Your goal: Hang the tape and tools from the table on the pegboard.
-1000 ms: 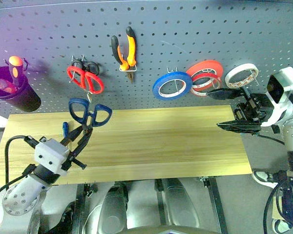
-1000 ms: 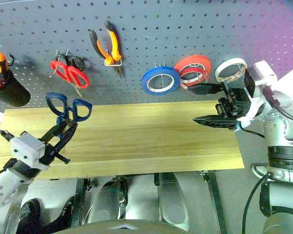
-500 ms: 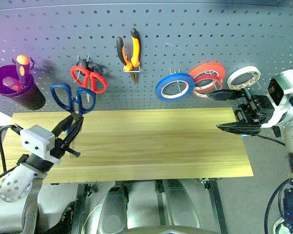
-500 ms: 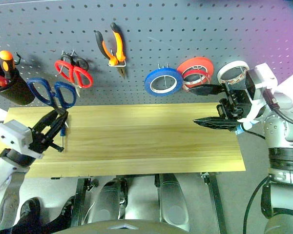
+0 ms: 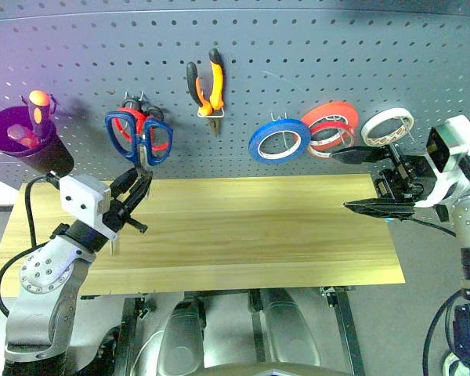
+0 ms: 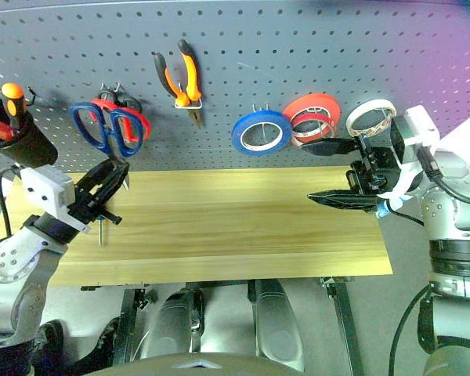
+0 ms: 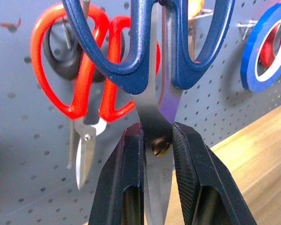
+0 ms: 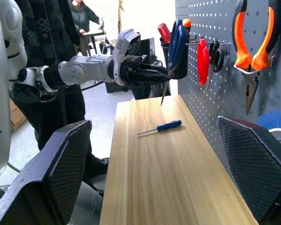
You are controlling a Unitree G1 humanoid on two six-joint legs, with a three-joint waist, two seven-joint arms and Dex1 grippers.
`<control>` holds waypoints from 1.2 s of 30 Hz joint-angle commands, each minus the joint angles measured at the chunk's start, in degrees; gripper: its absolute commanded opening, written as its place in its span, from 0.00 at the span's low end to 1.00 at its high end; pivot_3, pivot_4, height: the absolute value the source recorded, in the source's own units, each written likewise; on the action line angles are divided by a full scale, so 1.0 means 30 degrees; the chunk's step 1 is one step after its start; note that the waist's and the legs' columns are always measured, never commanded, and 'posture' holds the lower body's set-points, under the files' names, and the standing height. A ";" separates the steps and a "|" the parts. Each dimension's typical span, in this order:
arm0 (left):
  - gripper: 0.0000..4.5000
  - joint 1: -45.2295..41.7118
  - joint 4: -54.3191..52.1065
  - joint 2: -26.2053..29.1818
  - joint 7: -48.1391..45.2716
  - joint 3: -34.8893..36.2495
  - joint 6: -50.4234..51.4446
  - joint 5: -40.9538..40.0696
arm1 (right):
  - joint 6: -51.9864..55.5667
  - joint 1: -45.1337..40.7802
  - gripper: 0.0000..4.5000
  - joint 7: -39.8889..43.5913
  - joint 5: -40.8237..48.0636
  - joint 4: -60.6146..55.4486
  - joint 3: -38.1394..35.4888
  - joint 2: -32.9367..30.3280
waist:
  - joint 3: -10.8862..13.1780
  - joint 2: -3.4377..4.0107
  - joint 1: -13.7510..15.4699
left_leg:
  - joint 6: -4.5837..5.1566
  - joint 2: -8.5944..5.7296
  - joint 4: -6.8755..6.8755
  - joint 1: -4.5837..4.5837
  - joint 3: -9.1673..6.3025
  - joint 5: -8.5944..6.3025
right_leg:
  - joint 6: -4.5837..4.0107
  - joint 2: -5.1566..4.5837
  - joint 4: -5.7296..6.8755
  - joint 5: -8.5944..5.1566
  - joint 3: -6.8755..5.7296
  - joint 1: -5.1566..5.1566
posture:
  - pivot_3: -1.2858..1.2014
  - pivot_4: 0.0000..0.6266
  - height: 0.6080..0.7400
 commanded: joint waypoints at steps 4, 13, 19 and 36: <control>0.15 0.0146 -0.0307 0.0033 -0.0087 0.0758 -0.0169 -0.0273 | -0.0334 -0.0163 1.00 -0.0146 -0.0082 -0.0571 -0.0750 -0.0003 | -0.0001 -0.0001 0.0017 | 0.0000 -0.0001 0.0001 -0.0004 0.0000 0.0000 | 0.0000 -0.0002 -0.0002 0.0000 0.0001 0.0000 | 0.49 0.40 0.95; 0.15 -0.0498 0.0800 -0.0189 0.0028 0.0198 -0.0144 0.0056 | -0.0008 -0.0023 1.00 -0.0323 0.0141 -0.1109 -0.0704 0.0030 | -0.0001 0.0000 0.0028 | 0.0000 -0.0001 0.0001 -0.0003 -0.0001 0.0000 | -0.0002 -0.0002 -0.0001 -0.0001 0.0003 0.0000 | 0.48 0.41 0.95; 0.15 -0.1255 0.1455 -0.0484 -0.0018 -0.0491 -0.0143 0.0354 | 0.0061 -0.0010 1.00 -0.0522 0.0119 -0.1369 -0.0733 0.0088 | -0.0001 0.0000 0.0012 | 0.0000 -0.0003 0.0001 -0.0002 0.0000 0.0000 | -0.0001 -0.0002 0.0000 -0.0001 0.0006 0.0000 | 0.48 0.42 0.95; 0.12 -0.3303 0.4612 -0.0319 0.0528 -0.1219 -0.0092 0.2243 | -0.0145 0.0344 1.00 -0.0967 0.0016 -0.1641 -0.0826 0.0181 | -0.0002 0.0000 0.0012 | 0.0000 -0.0005 0.0002 -0.0001 0.0002 0.0000 | 0.0001 -0.0005 0.0007 0.0002 0.0010 0.0000 | 0.47 0.42 0.95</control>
